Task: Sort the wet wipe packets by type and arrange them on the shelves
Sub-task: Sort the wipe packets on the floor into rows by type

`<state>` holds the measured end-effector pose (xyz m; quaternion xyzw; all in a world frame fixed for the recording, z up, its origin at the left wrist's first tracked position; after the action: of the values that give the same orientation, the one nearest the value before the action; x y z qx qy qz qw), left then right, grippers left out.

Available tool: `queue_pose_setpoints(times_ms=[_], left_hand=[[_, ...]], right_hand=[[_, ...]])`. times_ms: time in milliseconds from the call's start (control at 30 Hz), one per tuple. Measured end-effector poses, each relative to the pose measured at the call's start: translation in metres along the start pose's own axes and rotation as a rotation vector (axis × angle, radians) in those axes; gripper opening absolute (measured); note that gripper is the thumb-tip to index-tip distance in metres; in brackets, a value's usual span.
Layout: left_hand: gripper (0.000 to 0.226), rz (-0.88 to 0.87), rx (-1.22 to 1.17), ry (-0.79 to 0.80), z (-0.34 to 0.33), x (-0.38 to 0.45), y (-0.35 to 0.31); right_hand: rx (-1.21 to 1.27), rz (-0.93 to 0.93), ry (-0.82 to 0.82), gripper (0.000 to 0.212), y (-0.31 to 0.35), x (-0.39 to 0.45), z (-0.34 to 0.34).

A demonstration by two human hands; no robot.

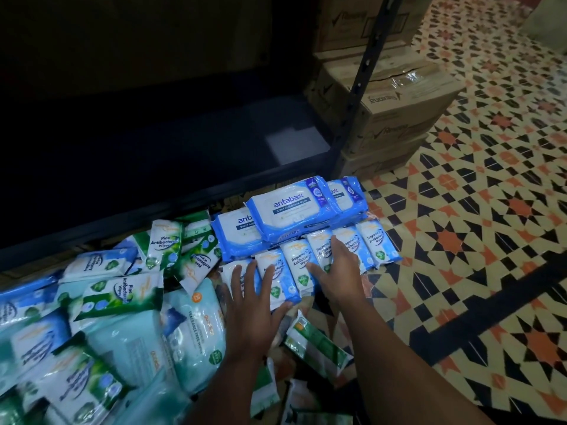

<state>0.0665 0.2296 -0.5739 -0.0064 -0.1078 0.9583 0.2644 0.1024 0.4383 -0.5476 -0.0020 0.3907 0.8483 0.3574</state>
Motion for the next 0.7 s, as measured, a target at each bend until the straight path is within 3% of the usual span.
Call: queue_pose_setpoints(times_ms=[200, 267, 400, 633, 700], left_hand=[[0.095, -0.028, -0.137, 0.141, 0.016, 0.006, 0.011], [0.088, -0.032, -0.175, 0.172, 0.029, 0.002, 0.014], [0.064, -0.138, -0.219, 0.090, 0.047, -0.007, 0.024], [0.024, -0.179, -0.269, 0.254, 0.070, -0.067, 0.046], [0.027, -0.224, -0.253, 0.307, 0.073, -0.084, 0.047]], right_hand=[[-0.162, 0.007, 0.130, 0.089, 0.015, -0.010, 0.007], [-0.194, 0.042, 0.130, 0.087, 0.017, -0.023, 0.009], [-0.230, 0.121, 0.167, 0.071, 0.022, -0.047, 0.005], [-0.203, 0.241, 0.327, 0.015, 0.022, -0.118, -0.023], [-0.135, 0.235, 0.409, 0.017, 0.021, -0.142, -0.031]])
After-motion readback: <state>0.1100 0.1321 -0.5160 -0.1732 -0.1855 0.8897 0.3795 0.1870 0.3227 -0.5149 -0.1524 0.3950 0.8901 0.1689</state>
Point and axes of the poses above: each hand's wrist, its own x-axis towards the middle knuckle, its own z-axis out of the back of the hand, y = z × x, the point moved 5 cm from there along x, towards the middle knuckle, and after that the axes turned 6 degrees about x, right-handed, at the moved point
